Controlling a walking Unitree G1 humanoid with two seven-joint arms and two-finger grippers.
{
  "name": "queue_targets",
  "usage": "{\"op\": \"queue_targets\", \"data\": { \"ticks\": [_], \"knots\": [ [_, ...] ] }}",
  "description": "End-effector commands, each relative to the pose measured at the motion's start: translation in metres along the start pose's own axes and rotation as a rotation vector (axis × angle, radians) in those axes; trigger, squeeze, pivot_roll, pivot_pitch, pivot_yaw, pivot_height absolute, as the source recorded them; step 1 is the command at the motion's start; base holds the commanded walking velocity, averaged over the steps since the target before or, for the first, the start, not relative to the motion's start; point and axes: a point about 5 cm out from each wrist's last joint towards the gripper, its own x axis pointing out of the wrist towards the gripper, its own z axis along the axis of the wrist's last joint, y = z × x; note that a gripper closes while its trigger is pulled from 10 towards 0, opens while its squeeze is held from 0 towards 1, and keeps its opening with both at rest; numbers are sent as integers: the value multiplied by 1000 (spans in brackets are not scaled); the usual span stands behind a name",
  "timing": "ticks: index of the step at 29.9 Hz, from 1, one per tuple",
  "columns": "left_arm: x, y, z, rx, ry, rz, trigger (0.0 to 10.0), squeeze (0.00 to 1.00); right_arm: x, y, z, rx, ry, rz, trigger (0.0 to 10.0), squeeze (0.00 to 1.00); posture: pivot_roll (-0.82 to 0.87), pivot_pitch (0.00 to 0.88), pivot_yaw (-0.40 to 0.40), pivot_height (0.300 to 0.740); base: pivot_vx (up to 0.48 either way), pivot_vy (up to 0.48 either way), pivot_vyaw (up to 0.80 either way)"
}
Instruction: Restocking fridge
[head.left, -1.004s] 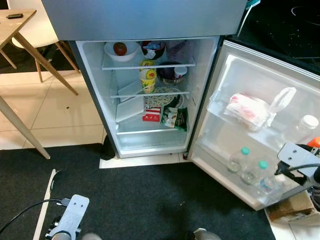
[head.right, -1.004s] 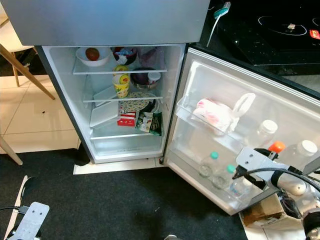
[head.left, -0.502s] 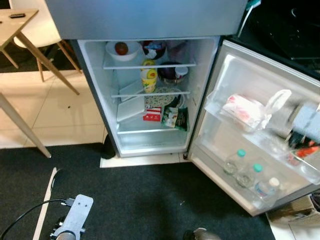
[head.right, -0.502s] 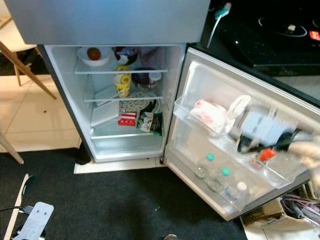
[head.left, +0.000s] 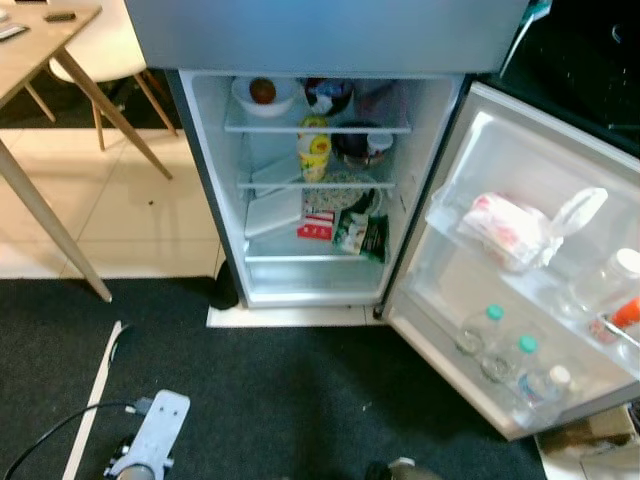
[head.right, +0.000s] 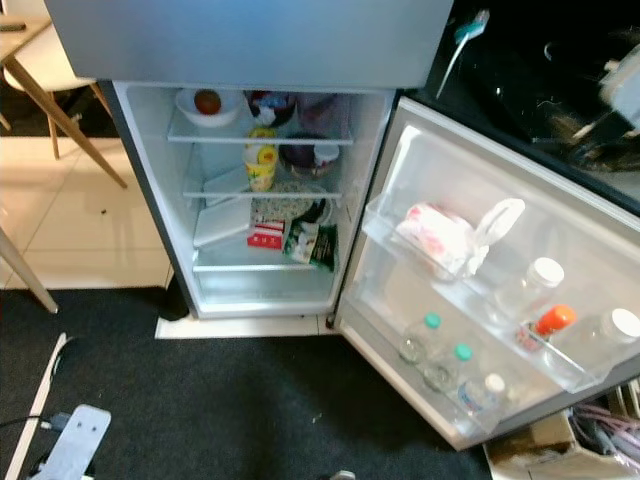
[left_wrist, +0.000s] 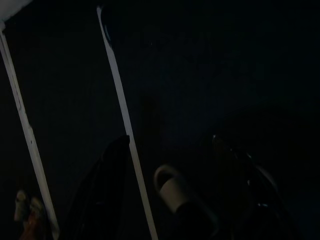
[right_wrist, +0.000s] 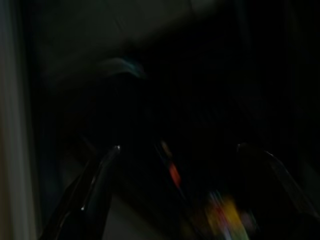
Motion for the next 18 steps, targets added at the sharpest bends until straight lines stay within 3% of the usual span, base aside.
{"op": "queue_targets", "data": {
  "ticks": [1, 2, 4, 12, 16, 18],
  "knots": [
    [-2, -6, -4, -13, 23, -11, 10000, 0, 0, 1, -22, -137, 136, -43, 10000, 0, -27, 65, -51, 706, 0, 0, 0],
    [-2, -6, -4, -13, 23, -11, 10000, 0, 0, 1, -22, -137, 136, -43, 10000, 0, -27, 65, -51, 706, 0, 0, 0],
    [-2, -5, -5, -15, 26, -7, 10000, 0, -1, 7, -44, -286, 264, -53, 10000, 0, -27, 65, -51, 706, 0, 0, 0],
    [-2, -6, -6, -21, 33, -5, 10000, 0, -4, 21, -70, -305, 407, 15, 10000, 0, -26, 63, -55, 706, 0, 0, 0],
    [-2, -7, -6, -25, 34, -6, 10000, 0, -6, 23, -77, -375, 445, 48, 10000, 0, -29, 65, -57, 706, 0, 0, 0],
    [-2, -8, -7, -31, 38, -5, 10000, 0, -11, 32, -87, -462, 492, 134, 10000, 0, -28, 64, -61, 706, 0, 0, 0]
  ]
}}
